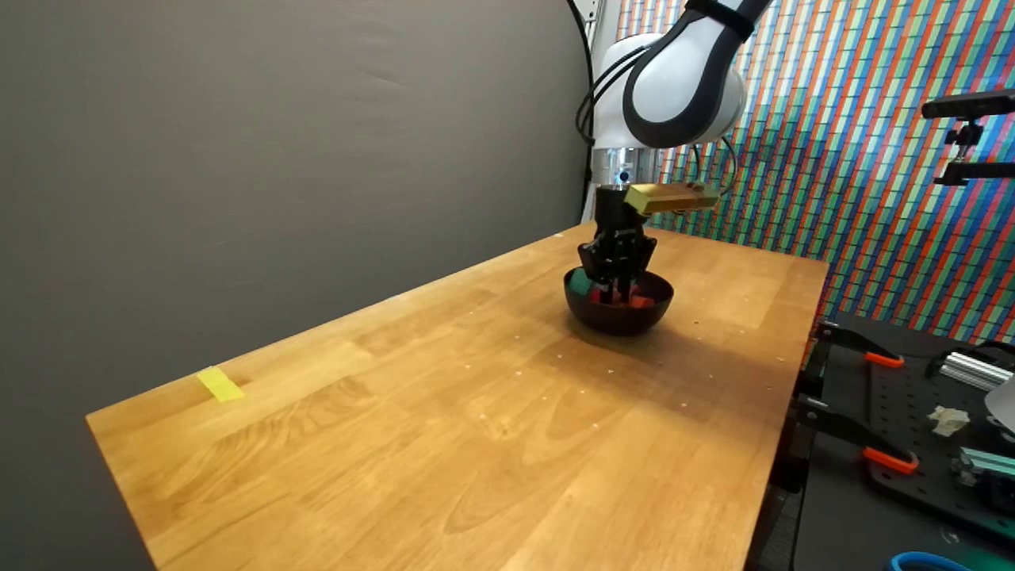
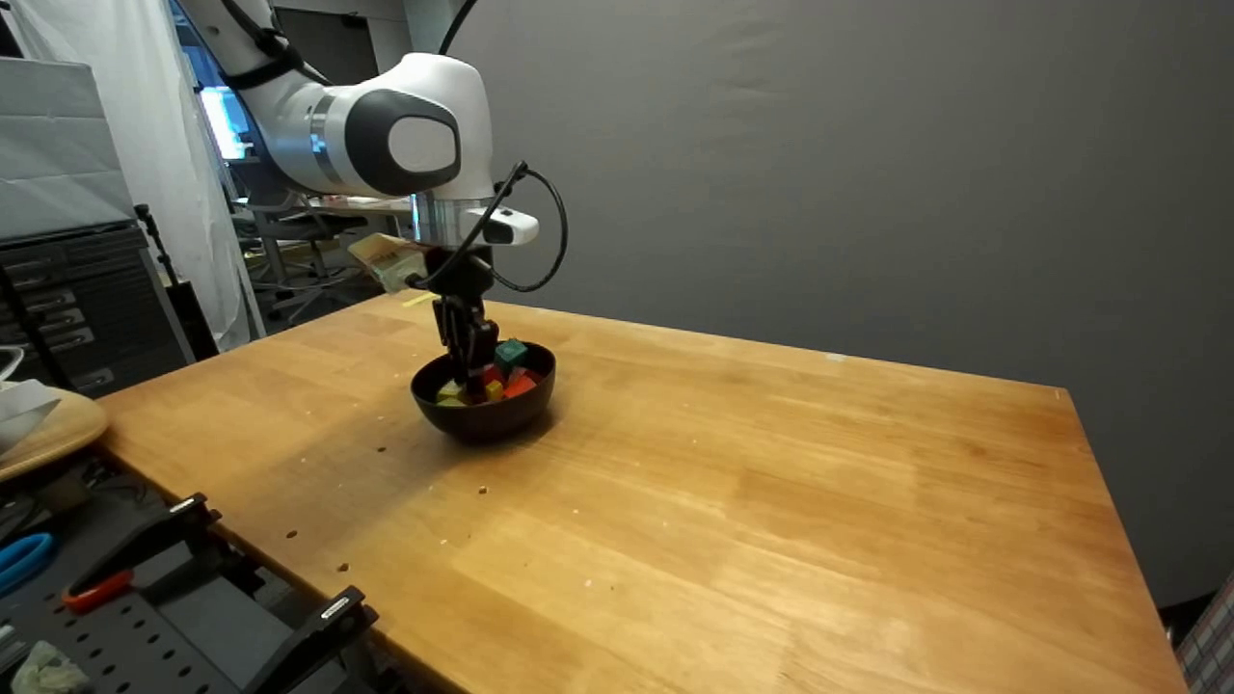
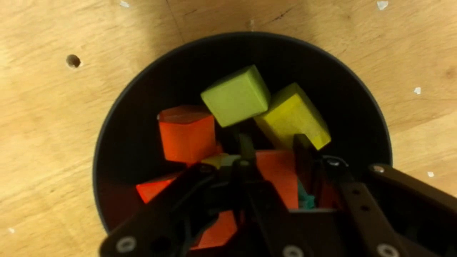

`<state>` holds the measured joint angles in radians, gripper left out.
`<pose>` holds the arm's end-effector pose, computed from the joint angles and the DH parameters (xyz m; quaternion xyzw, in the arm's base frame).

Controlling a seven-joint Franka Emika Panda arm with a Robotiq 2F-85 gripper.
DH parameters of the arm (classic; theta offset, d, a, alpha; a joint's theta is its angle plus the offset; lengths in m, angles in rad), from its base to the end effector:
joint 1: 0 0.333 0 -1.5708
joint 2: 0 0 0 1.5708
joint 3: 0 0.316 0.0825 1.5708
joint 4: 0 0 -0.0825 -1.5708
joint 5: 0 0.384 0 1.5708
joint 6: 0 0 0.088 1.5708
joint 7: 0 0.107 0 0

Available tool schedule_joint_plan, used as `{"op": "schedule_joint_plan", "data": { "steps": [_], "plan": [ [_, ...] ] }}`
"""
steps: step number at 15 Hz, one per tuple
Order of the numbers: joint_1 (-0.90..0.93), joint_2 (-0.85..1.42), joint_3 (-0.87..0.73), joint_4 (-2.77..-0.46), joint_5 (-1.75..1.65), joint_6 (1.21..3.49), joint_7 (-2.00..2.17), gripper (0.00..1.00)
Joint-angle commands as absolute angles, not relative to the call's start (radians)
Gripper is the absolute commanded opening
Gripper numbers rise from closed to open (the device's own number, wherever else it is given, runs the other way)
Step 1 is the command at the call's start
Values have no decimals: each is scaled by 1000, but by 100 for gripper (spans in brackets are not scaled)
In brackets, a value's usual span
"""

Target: Remove the blocks from the bowl

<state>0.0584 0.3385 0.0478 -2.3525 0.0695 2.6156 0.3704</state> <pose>0.5012 0.0529 0.1808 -0.9856 0.1630 0.0424 0.0147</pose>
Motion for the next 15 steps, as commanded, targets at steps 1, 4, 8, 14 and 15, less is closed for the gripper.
{"op": "schedule_joint_plan", "data": {
  "steps": [1, 4, 8, 14, 15],
  "plan": [
    [78, 269, 51, -2406, 100, 2611, 342, 20],
    [95, 235, 49, -2428, 88, 2614, 357, 20],
    [140, 99, 75, -2487, 53, 2552, 366, 21],
    [281, 50, 200, -2477, -139, 2543, 471, 21],
    [296, 88, 227, -2452, -108, 2539, 441, 21]
  ]
}}
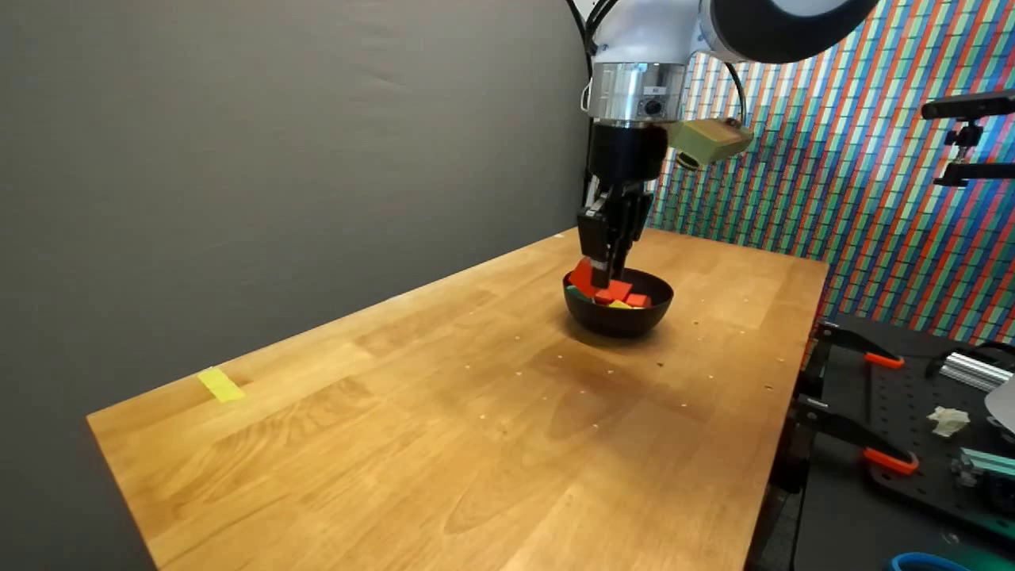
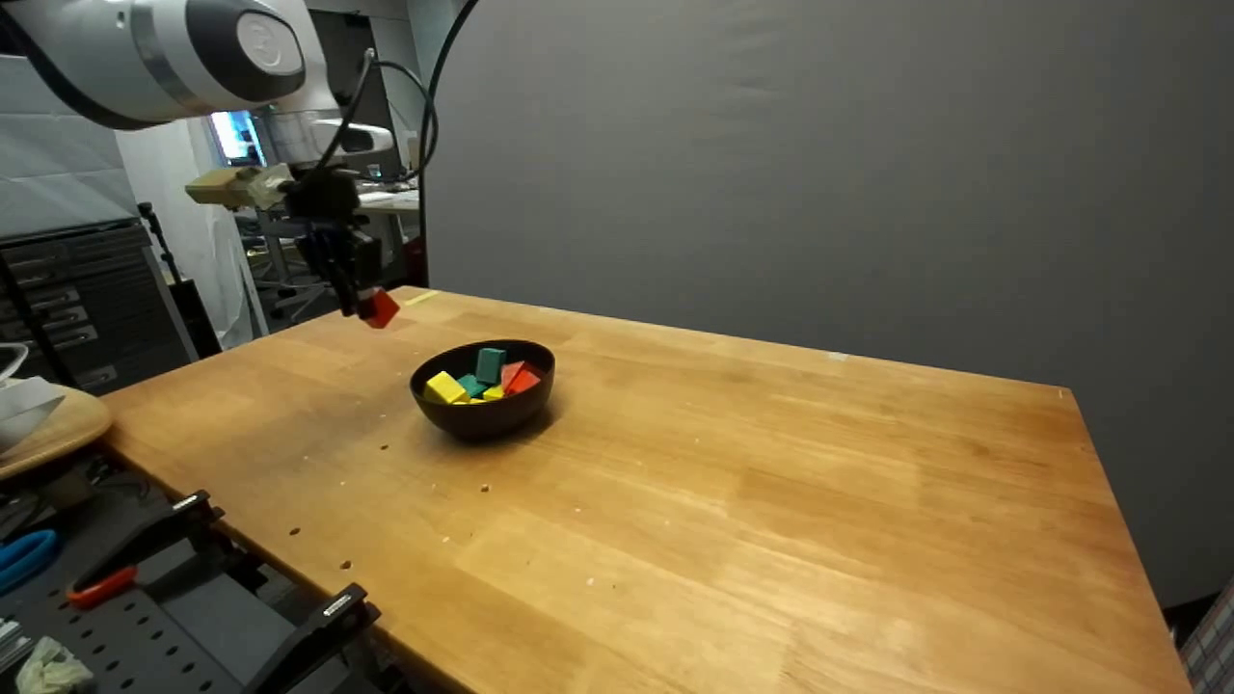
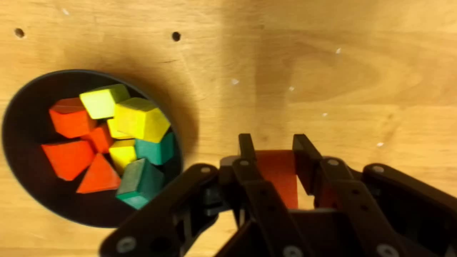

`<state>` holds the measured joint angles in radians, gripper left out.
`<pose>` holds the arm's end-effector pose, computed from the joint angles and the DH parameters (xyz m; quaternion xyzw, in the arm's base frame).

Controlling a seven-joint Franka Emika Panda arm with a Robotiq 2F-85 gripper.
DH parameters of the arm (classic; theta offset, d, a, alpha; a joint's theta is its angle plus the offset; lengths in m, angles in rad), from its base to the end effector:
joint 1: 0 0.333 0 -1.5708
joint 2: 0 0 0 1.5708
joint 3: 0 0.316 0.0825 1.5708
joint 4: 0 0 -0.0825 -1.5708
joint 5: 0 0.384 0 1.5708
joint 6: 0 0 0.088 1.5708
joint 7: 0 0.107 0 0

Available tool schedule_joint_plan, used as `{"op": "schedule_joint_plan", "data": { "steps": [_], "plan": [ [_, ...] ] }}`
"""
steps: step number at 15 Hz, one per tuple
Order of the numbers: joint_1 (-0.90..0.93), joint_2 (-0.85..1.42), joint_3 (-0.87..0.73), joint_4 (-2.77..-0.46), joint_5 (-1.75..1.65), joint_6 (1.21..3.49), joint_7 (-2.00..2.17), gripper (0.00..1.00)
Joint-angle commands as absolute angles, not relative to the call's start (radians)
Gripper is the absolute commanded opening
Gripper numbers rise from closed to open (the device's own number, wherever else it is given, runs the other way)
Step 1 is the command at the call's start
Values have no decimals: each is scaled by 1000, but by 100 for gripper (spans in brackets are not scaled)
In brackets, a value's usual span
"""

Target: Remove the blocks from the bowl

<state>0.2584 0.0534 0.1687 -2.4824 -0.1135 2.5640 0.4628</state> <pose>0.4330 0.1994 0.2713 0.9991 0.0291 0.0249 0.0182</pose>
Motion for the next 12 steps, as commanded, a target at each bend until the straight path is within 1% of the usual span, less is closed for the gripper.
{"op": "schedule_joint_plan", "data": {
  "steps": [1, 4, 5, 6, 7, 8, 10, 11, 12],
  "plan": [
    [307, 122, 247, -2433, -86, 2531, 415, 21],
    [322, 228, 272, -2381, -55, 2510, 371, 22],
    [320, 255, 271, -2364, -37, 2497, 350, 20],
    [316, 279, 269, -2348, -23, 2485, 329, 25],
    [310, 292, 263, -2334, -10, 2474, 310, 57],
    [305, 304, 259, -2320, 1, 2460, 294, 58],
    [288, 297, 247, -2304, 25, 2426, 269, 72],
    [282, 287, 238, -2298, 28, 2404, 270, 81],
    [273, 263, 227, -2302, 30, 2387, 274, 88]
  ]
}}
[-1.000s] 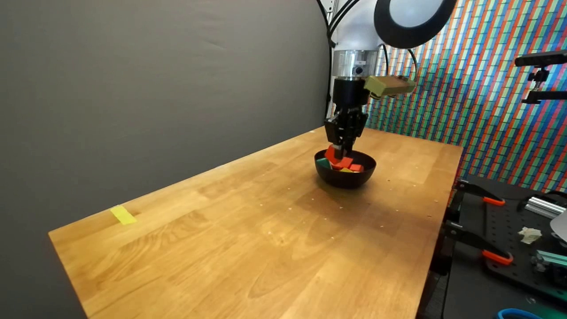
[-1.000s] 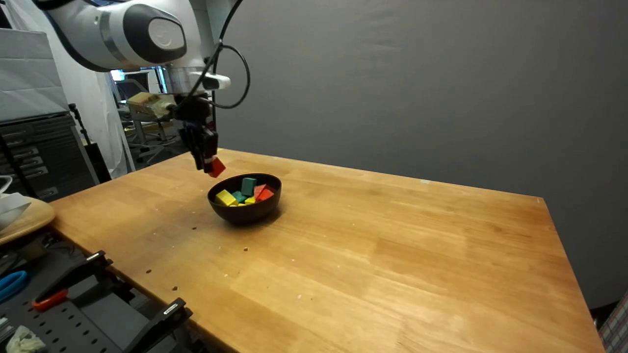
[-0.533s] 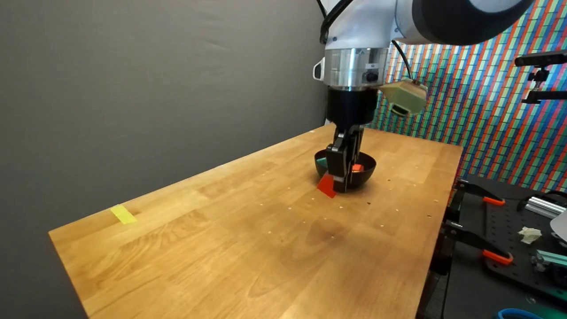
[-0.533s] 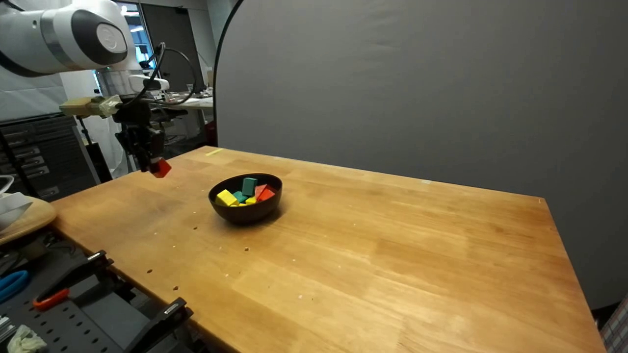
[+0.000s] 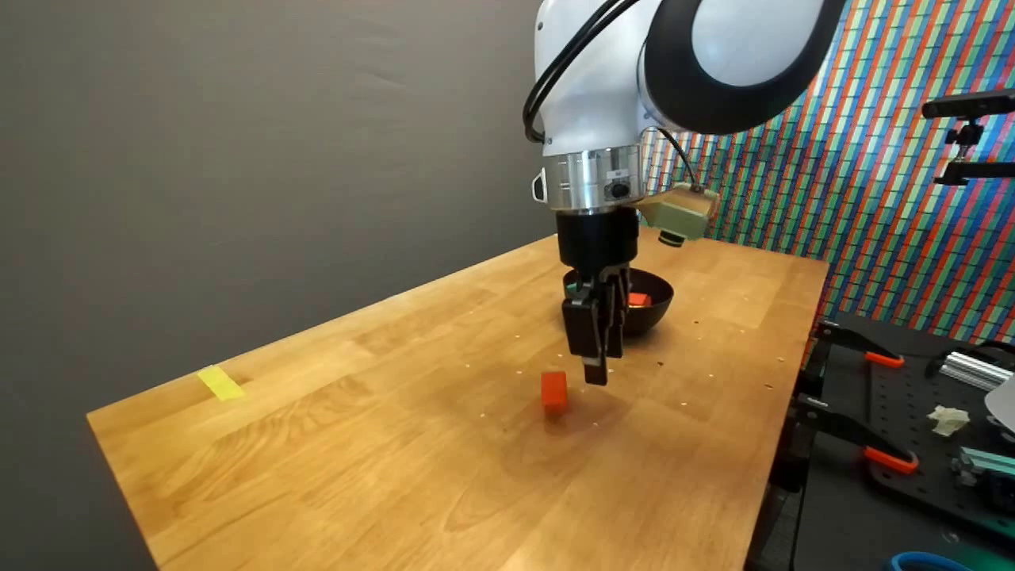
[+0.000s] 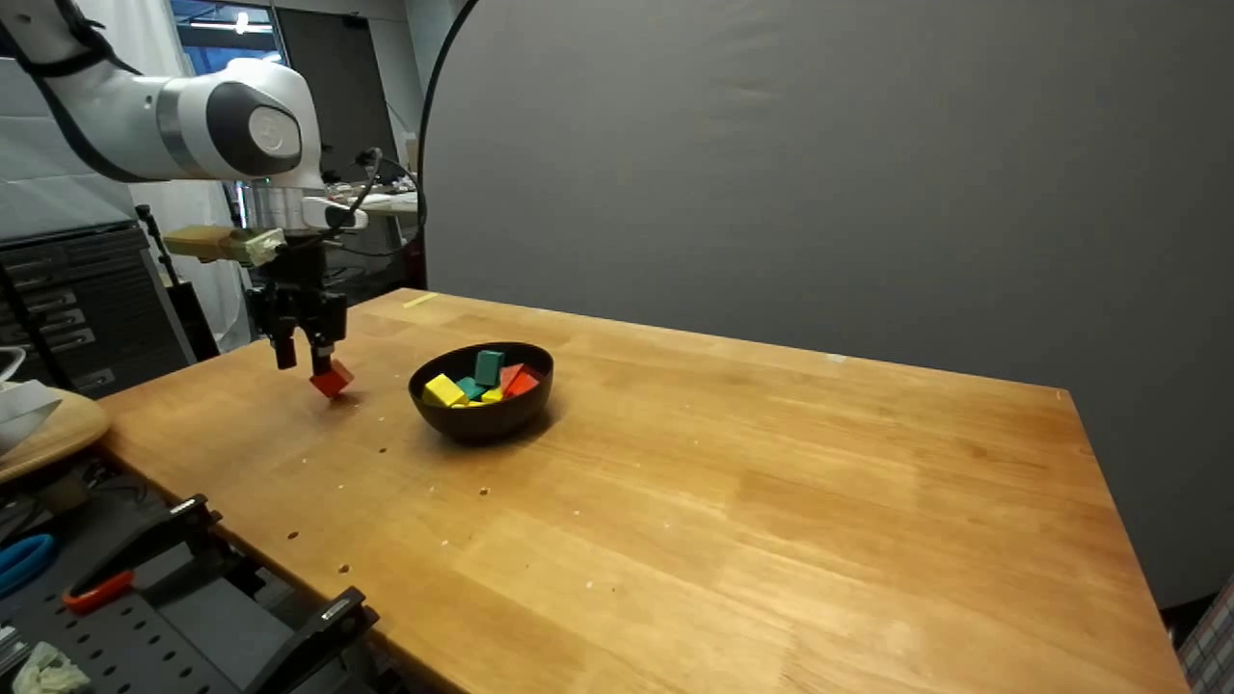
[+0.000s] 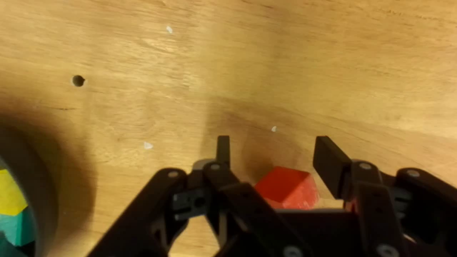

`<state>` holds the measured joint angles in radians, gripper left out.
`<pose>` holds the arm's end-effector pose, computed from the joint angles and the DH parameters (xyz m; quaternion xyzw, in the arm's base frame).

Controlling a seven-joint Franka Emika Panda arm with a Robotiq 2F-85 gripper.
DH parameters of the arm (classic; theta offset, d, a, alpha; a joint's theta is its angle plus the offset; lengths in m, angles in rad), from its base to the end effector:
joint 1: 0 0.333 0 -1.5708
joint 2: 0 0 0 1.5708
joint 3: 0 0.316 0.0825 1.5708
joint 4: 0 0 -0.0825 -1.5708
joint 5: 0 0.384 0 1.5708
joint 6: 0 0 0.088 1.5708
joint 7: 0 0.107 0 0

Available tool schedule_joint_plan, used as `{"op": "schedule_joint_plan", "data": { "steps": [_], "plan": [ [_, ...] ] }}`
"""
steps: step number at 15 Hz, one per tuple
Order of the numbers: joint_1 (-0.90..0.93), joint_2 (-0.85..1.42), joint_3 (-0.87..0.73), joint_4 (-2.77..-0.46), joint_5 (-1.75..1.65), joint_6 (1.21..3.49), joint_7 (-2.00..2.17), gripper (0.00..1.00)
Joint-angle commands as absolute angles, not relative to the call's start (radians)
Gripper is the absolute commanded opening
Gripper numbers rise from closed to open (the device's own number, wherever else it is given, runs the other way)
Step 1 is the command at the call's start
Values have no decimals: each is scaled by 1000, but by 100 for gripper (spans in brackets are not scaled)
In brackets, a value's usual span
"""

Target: Remove the blocks from the bowl

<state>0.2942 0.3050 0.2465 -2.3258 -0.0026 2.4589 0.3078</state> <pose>0.4290 0.2626 0.1992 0.9895 0.1143 -0.0889 0.0004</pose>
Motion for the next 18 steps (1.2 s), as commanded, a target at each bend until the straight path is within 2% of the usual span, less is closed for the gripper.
{"op": "schedule_joint_plan", "data": {
  "steps": [1, 3, 8, 18],
  "plan": [
    [268, 231, 206, -2309, 13, 2370, 299, 96],
    [254, 165, 167, -2353, -8, 2381, 347, 100],
    [178, 95, 78, -2401, -21, 2398, 398, 100],
    [79, 233, 23, -2331, 17, 2408, 350, 100]
  ]
}}
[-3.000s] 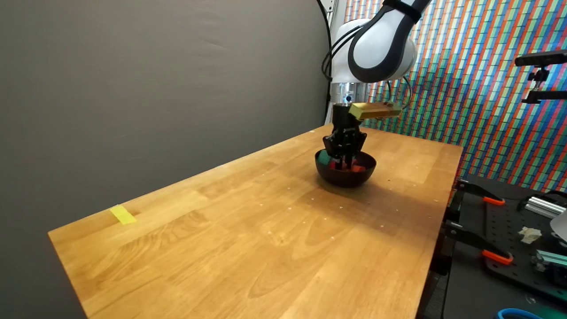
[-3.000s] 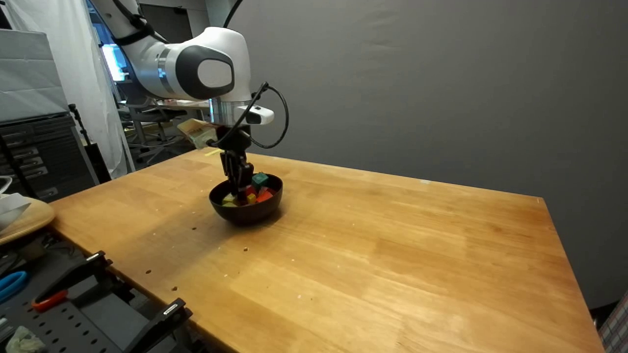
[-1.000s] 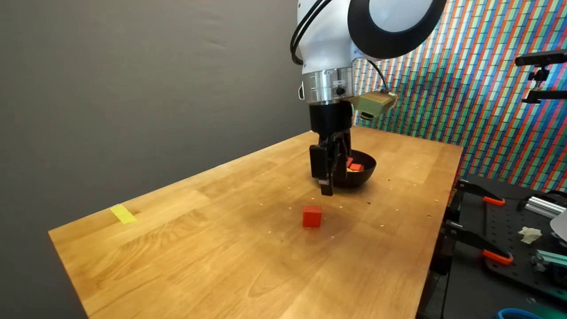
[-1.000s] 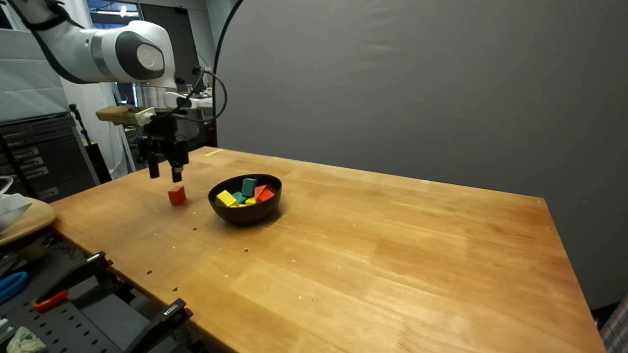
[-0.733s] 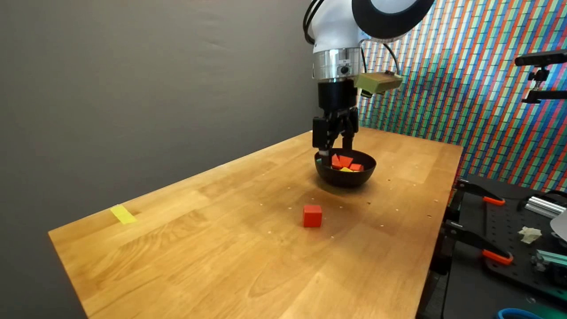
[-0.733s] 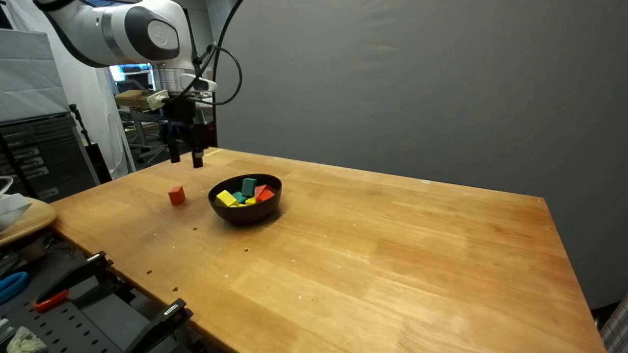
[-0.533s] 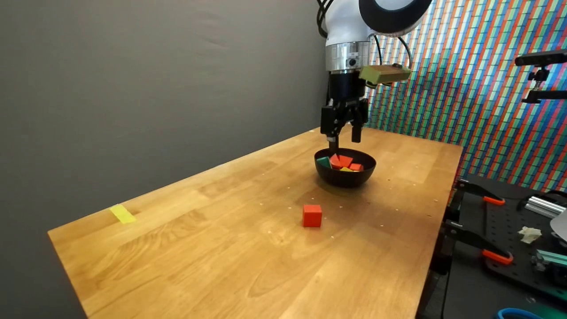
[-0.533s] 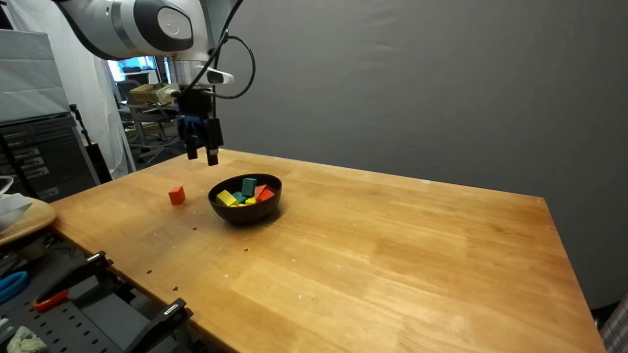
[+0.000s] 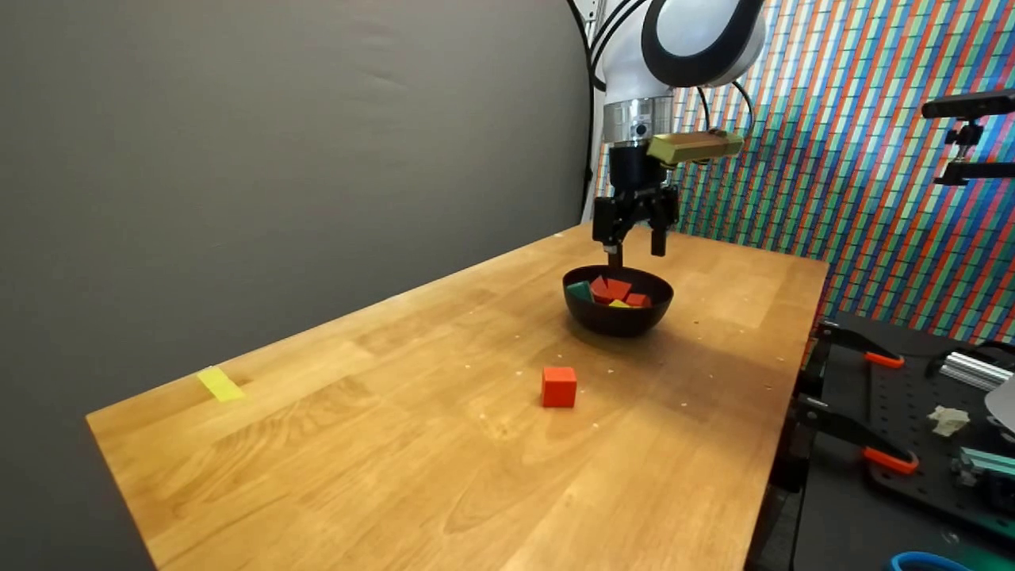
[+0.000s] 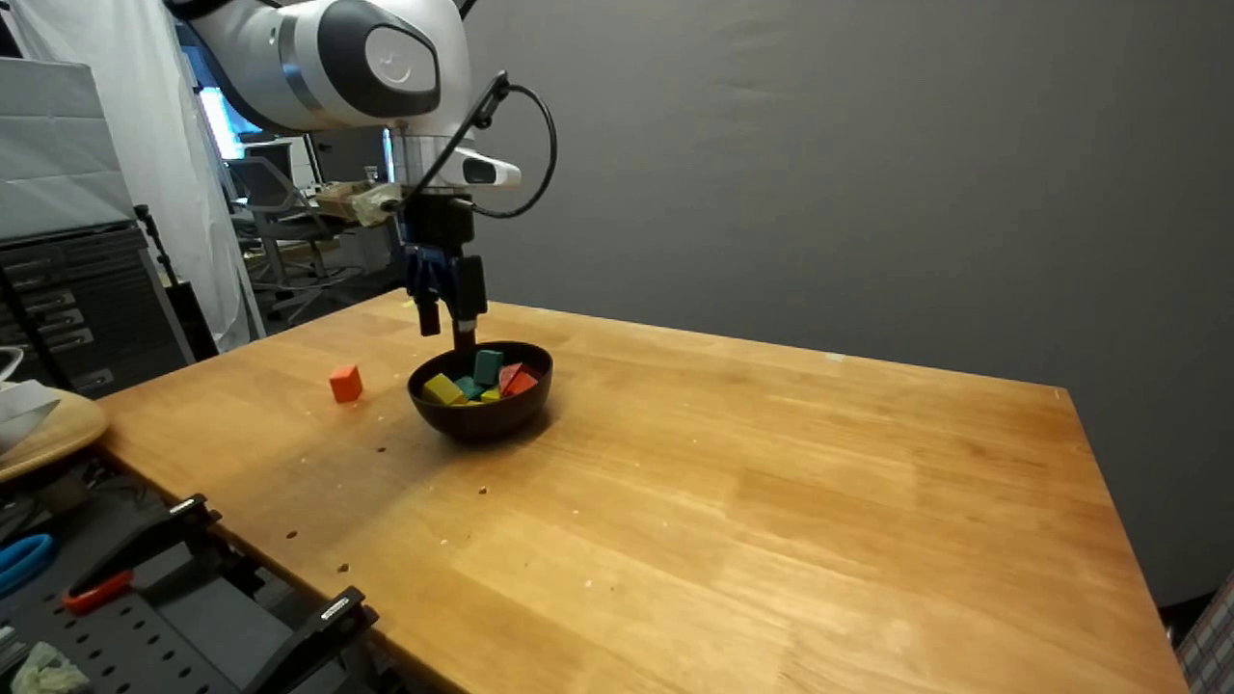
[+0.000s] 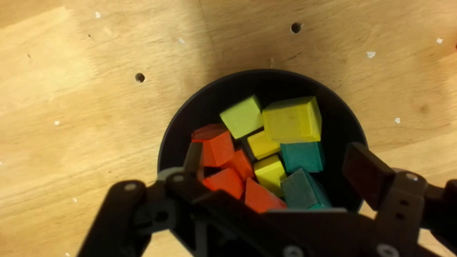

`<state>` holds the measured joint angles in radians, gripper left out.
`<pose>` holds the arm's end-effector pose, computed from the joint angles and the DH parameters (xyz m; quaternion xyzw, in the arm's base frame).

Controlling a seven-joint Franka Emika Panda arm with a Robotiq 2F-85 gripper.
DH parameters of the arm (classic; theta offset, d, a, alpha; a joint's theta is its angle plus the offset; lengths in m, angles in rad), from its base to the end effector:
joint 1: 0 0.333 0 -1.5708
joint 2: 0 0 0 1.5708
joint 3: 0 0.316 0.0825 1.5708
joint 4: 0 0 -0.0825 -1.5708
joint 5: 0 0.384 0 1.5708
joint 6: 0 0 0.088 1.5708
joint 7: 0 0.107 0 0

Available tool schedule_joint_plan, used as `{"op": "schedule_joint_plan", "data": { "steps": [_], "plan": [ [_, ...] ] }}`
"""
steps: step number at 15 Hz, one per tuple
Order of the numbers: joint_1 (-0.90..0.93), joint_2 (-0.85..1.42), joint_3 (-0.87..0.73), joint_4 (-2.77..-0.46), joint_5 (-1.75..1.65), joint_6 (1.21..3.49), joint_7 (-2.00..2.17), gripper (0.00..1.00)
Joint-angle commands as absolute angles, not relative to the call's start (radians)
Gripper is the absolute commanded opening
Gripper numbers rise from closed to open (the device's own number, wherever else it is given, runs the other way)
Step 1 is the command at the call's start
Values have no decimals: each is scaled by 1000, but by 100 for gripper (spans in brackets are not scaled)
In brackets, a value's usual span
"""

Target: Remove the blocks from the bowl

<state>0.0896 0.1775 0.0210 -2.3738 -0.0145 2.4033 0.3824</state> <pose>0.4875 0.0542 0.2376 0.9888 -0.1295 -0.0710 0.0206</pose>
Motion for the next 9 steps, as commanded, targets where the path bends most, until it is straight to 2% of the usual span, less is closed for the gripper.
{"op": "schedule_joint_plan", "data": {
  "steps": [1, 9],
  "plan": [
    [76, 252, 25, -2320, 32, 2408, 337, 100],
    [53, 392, 44, -2226, 161, 2393, 209, 100]
  ]
}}
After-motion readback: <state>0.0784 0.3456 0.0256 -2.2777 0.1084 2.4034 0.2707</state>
